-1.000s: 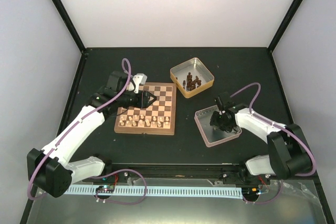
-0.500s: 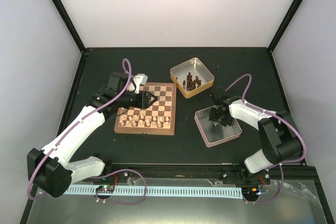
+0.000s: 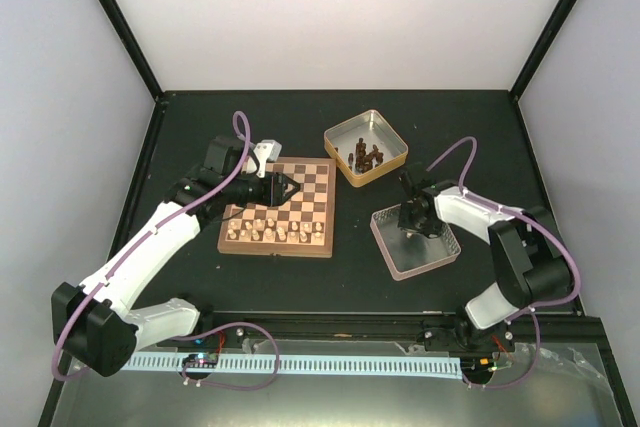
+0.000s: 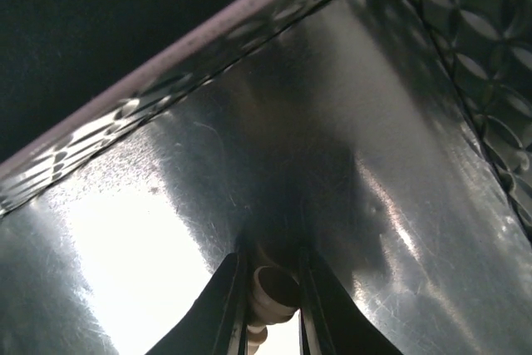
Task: Set up the chess pieces on the board
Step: Pick up the chess piece from the storage box, then place the chess piece on the chessboard.
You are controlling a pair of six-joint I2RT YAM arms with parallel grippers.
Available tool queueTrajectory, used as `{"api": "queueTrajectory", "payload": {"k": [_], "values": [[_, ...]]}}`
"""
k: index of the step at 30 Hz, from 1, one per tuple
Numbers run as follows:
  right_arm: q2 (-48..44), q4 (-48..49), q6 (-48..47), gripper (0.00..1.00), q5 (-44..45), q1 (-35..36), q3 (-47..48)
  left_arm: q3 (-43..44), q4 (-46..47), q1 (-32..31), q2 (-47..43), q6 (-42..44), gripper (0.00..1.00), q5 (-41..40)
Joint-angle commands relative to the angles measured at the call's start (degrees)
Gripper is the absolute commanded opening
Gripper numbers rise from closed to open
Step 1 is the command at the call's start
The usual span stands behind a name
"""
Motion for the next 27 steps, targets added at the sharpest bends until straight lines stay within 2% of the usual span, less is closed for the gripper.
{"api": "queueTrajectory", "payload": {"k": [1, 9, 16, 21, 27], "values": [[-1.5, -1.0, 1.7, 0.02, -2.2, -0.3, -2.2, -0.1, 1.5, -0.4, -1.4, -0.1, 0.42, 0.1], [-7.8, 1.1, 6.4, 0.05, -6.7, -0.2, -3.2, -2.6, 6.6, -3.3, -3.3, -1.4, 0.45, -1.1], [-18.8, 8.8, 19.5, 0.07, -22.7, -0.3, -5.8, -9.6, 25.8, -17.0, -3.9, -2.7, 0.58, -10.1], [-24.8, 18.0, 31.5, 0.07, -35.5, -0.3, -9.5, -12.9, 39.0, -23.3, 1.9, -4.6, 0.63, -12.7], [-27.9, 24.5, 40.5, 0.08, -44.4, -0.2, -12.6, -11.8, 48.2, -26.8, 12.5, -6.4, 0.61, -9.5]]}}
